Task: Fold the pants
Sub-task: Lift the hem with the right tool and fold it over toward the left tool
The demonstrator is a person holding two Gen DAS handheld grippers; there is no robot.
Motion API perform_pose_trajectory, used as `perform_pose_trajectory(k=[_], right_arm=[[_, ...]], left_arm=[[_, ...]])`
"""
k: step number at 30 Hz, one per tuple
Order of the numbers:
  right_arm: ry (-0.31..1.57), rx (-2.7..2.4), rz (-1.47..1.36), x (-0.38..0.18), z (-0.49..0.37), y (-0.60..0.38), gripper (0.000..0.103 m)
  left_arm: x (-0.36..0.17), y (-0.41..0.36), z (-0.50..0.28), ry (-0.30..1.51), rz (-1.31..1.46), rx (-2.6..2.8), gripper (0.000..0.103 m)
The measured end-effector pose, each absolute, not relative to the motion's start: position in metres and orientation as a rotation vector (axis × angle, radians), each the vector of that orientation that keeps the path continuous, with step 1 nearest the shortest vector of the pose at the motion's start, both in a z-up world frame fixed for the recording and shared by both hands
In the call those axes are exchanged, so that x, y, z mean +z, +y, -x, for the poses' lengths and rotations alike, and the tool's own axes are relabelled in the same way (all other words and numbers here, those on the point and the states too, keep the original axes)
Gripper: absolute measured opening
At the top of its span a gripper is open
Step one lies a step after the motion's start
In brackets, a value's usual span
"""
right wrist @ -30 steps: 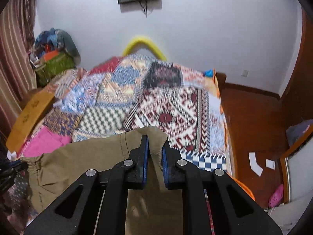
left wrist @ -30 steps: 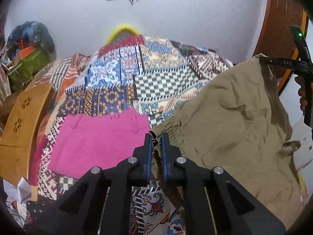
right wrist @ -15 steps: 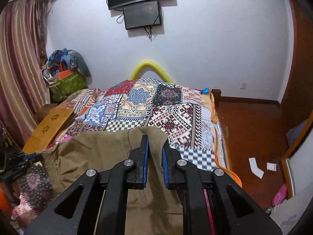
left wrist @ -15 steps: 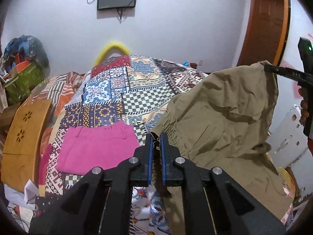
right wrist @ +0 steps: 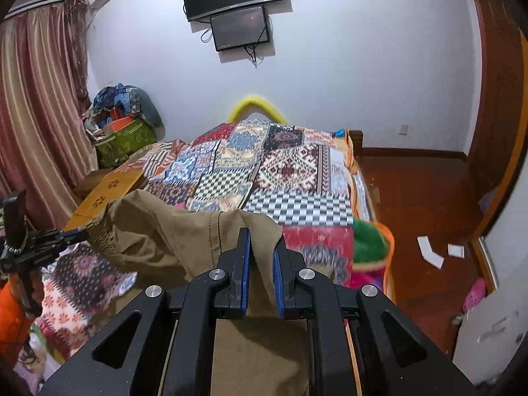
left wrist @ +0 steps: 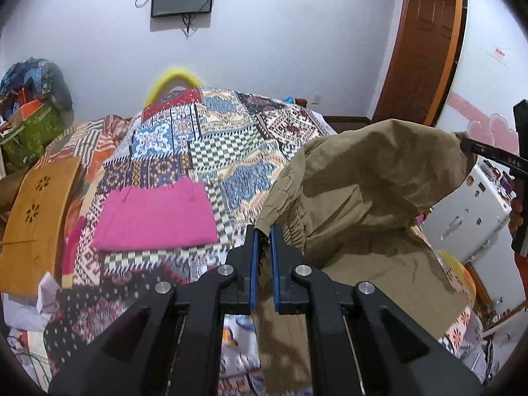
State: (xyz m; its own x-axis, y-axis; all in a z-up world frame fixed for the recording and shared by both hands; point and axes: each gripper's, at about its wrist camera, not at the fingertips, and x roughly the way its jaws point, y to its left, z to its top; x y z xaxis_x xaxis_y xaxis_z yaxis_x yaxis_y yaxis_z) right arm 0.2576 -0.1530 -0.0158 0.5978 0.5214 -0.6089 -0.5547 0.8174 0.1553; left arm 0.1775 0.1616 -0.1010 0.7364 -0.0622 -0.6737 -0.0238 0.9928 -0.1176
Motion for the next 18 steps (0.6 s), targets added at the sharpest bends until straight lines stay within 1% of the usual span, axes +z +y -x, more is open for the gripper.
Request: perform_pose_trajectory(k=[6,7,18], right_arm=[[0.749,0.615,0.044,-0.038,-0.217,-0.173,0.011],[0.762,0.617,0.038,-0.042,-0.211,-0.176,0.011],[0.927,0.598,0.012,-0.103,-0.154,-0.198,0.011]], left_arm=[[-0.114,0.155,-0.143,0.775,0.142,-0.026,0.006],[-0.116,0.154,-0.139,0.781,0.148,-0.026,0.001],[-0.147,0.141,-0.09,0.835,0.193,-0.05,0.001]])
